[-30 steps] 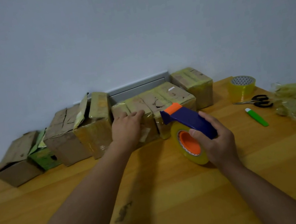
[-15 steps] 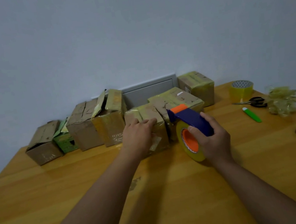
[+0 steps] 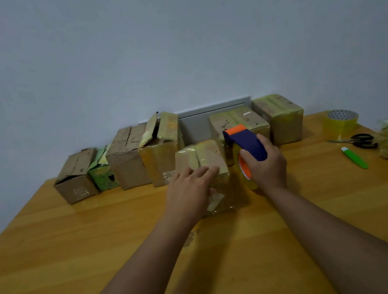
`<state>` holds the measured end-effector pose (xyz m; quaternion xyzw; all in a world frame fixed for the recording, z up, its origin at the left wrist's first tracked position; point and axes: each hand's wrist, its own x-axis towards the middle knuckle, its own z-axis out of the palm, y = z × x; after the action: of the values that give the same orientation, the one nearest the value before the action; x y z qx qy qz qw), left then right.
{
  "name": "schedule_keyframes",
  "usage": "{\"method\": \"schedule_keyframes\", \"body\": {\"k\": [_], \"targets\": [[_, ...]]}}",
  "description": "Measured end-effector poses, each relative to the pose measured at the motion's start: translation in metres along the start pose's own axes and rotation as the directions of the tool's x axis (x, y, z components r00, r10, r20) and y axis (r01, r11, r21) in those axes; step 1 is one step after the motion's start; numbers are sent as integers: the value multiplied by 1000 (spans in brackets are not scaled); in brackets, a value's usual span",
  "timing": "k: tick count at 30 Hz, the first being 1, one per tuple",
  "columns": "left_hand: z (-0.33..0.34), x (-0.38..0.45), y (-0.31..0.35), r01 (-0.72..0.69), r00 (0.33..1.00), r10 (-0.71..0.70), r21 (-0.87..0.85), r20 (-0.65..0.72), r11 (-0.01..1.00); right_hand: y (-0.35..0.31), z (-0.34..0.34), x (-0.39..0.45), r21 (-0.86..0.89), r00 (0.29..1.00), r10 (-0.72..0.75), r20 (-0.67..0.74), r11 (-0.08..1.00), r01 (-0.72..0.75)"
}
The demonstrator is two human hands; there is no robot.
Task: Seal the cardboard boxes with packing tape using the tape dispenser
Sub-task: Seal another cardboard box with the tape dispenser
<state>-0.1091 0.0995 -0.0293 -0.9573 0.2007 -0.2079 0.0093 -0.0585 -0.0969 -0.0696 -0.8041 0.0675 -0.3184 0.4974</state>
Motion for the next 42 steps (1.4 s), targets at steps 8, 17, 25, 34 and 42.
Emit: {"method": "schedule_keyframes", "body": {"k": [8,17,25,34,42], "targets": [[-10,-12,3,-25,998,22,48,57,999,0,-33,-39,204,996,38,-85,979,-20],[-50,-38,5,44,982,-70,149,175,988,-10,-42,-56,228,996,51,-71,973,-33],[-33,71,19,35,960,-10,-83,281,996,-2,-48,-44,247,998,49,-44,968,-37],[21,129,14,21,917,21,-99,398,995,7,-49,-34,293,999,31,-37,956,-19],[31,132,16,50,919,-28,-46,392,998,-2,-80,-32,401,985,27,-169,915,44]]}}
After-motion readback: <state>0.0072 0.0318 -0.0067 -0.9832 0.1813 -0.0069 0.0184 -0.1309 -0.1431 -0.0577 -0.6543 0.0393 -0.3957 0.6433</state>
